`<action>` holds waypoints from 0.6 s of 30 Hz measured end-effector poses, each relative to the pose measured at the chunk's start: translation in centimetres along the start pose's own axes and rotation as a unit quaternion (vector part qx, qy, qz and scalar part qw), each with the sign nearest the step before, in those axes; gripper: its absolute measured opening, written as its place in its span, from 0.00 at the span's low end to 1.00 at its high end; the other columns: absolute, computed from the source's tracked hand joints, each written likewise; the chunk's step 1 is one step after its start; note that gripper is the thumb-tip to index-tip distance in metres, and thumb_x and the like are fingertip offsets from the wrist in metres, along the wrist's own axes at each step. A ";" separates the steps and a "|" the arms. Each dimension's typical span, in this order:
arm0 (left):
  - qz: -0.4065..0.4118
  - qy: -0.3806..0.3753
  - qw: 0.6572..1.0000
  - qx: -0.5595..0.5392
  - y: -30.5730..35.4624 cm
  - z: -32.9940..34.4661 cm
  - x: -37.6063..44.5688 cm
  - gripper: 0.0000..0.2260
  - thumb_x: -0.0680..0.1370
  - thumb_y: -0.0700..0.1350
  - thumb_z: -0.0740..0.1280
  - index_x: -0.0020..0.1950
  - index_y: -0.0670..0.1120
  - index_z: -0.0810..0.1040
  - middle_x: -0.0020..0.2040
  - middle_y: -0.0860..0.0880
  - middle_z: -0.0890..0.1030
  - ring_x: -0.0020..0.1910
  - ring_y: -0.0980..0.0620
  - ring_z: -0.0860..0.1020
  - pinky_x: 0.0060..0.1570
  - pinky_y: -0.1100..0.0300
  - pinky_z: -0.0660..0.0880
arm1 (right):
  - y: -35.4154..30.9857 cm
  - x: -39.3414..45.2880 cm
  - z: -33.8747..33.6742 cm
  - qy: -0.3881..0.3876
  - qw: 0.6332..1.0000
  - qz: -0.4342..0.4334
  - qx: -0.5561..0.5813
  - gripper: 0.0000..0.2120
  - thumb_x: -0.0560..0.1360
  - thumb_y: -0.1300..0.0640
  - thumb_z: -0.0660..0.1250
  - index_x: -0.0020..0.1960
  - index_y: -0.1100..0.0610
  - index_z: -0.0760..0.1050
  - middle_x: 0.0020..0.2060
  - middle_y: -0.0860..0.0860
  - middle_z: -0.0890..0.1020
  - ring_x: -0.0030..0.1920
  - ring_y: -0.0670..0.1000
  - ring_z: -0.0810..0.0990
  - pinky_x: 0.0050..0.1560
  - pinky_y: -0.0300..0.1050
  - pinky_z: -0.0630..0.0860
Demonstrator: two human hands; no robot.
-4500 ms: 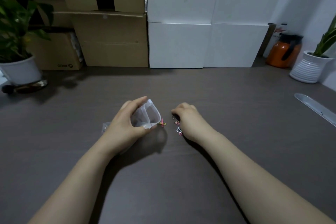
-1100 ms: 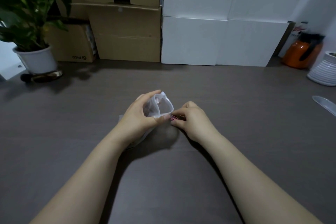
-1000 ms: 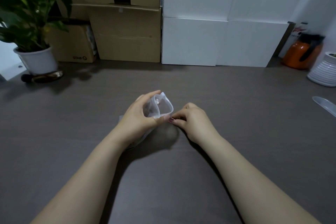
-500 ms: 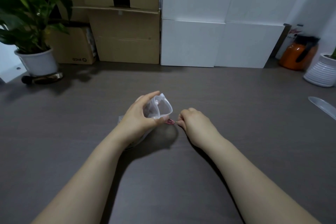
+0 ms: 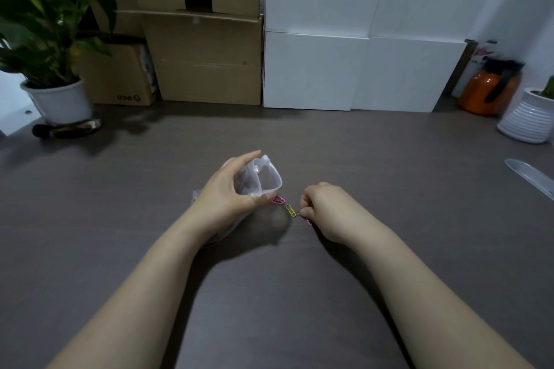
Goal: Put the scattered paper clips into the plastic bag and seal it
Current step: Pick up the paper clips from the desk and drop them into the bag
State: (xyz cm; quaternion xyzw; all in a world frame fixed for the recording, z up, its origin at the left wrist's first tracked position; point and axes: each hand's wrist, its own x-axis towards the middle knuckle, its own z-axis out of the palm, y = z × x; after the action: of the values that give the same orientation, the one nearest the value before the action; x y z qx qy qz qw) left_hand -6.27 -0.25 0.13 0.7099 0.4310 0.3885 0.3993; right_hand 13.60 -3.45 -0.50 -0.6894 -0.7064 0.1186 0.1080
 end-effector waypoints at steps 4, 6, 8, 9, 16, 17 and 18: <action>0.006 -0.007 1.000 0.013 0.0 0.2 0.0 0.31 0.70 0.46 0.77 0.71 0.54 0.71 0.63 0.55 0.75 0.60 0.59 0.76 0.59 0.64 0.71 | 0.1 -0.2 0.5 0.002 1.000 -0.005 -0.010 0.07 0.73 0.60 0.63 0.39 0.51 0.69 0.43 0.51 0.71 0.45 0.56 0.75 0.45 0.45 0.71; 0.011 -0.011 1.000 0.026 -0.1 0.2 0.0 0.31 0.70 0.47 0.77 0.71 0.55 0.71 0.63 0.57 0.74 0.59 0.62 0.75 0.55 0.72 0.70 | 0.3 -0.2 0.3 -0.004 1.000 -0.005 0.001 0.06 0.73 0.59 0.63 0.38 0.52 0.71 0.43 0.51 0.72 0.43 0.54 0.74 0.42 0.44 0.68; 0.011 -0.012 0.999 0.027 -0.2 0.0 0.0 0.31 0.70 0.48 0.77 0.71 0.55 0.71 0.63 0.57 0.74 0.59 0.63 0.75 0.55 0.72 0.69 | 0.9 -0.3 -0.3 -0.014 0.999 -0.003 0.028 0.04 0.73 0.58 0.64 0.40 0.52 0.73 0.44 0.51 0.75 0.45 0.53 0.75 0.43 0.43 0.69; 0.010 -0.011 1.000 0.024 -0.2 -0.1 0.0 0.31 0.70 0.48 0.77 0.71 0.56 0.71 0.63 0.57 0.74 0.60 0.61 0.75 0.57 0.68 0.70 | 1.3 -0.3 -0.7 -0.025 0.999 0.001 0.044 0.02 0.73 0.57 0.65 0.42 0.52 0.75 0.44 0.50 0.77 0.46 0.52 0.76 0.45 0.43 0.70; 0.009 0.003 1.000 0.016 -0.5 -0.1 0.2 0.30 0.70 0.49 0.77 0.70 0.57 0.72 0.62 0.59 0.75 0.57 0.66 0.75 0.53 0.73 0.69 | 2.4 -0.2 -1.7 -0.070 0.995 -0.030 0.066 0.23 0.66 0.55 0.75 0.60 0.51 0.74 0.48 0.47 0.73 0.46 0.47 0.75 0.51 0.38 0.72; 0.009 0.005 1.000 0.018 -0.6 -0.1 0.2 0.30 0.70 0.49 0.77 0.70 0.57 0.72 0.62 0.59 0.75 0.57 0.66 0.75 0.52 0.75 0.68 | 2.1 0.1 -1.5 -0.062 0.994 -0.040 0.076 0.23 0.66 0.55 0.75 0.60 0.51 0.75 0.48 0.47 0.73 0.46 0.47 0.75 0.51 0.37 0.72; 0.009 0.006 1.000 0.020 -0.6 -0.1 0.3 0.30 0.70 0.49 0.77 0.70 0.58 0.72 0.62 0.59 0.75 0.57 0.67 0.75 0.51 0.76 0.68 | 1.9 0.4 -1.4 -0.055 0.994 -0.046 0.083 0.23 0.66 0.55 0.75 0.60 0.52 0.75 0.48 0.48 0.74 0.45 0.47 0.75 0.50 0.36 0.71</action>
State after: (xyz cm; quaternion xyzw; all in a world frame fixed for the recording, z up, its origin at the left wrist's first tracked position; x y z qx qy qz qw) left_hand -6.48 0.23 -0.34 0.7192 0.4347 0.3880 0.3786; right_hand 15.80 -3.01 0.21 -0.6375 -0.7297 0.2097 0.1307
